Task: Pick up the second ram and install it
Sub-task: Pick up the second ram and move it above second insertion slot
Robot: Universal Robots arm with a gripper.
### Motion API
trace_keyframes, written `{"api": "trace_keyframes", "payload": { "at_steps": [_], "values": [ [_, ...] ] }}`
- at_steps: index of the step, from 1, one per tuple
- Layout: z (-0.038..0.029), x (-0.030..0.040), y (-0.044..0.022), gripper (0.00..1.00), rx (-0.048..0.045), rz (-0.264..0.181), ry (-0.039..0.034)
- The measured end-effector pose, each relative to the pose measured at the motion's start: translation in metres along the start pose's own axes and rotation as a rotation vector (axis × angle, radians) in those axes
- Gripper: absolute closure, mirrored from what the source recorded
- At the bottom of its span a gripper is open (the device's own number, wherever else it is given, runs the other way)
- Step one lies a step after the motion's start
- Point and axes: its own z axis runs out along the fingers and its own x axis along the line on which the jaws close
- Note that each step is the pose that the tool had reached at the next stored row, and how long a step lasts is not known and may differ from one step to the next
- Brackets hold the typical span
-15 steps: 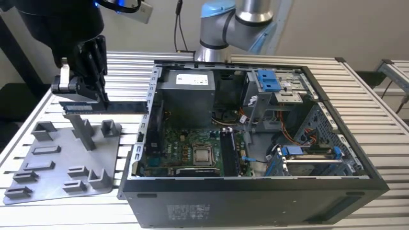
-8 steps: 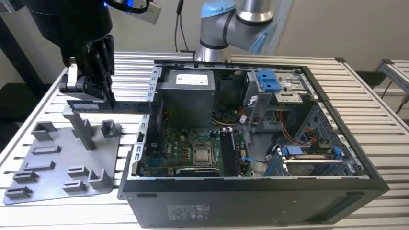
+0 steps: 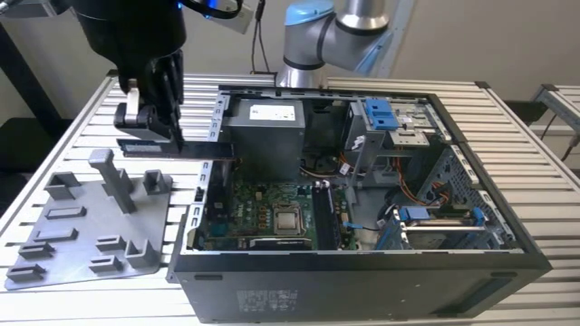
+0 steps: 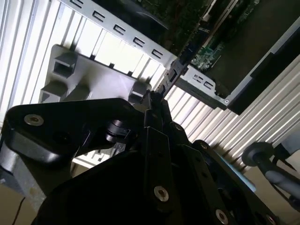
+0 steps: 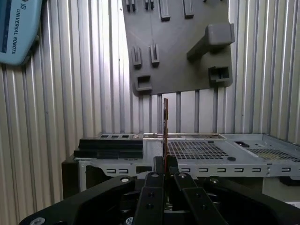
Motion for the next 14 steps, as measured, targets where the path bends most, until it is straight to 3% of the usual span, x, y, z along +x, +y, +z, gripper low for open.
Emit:
{"api": "trace_keyframes", "payload": {
  "at_steps": [14],
  "values": [
    [0.0, -0.0072, -0.0474, 0.86, 0.0003, 0.009, -0.0001]
  ]
}}
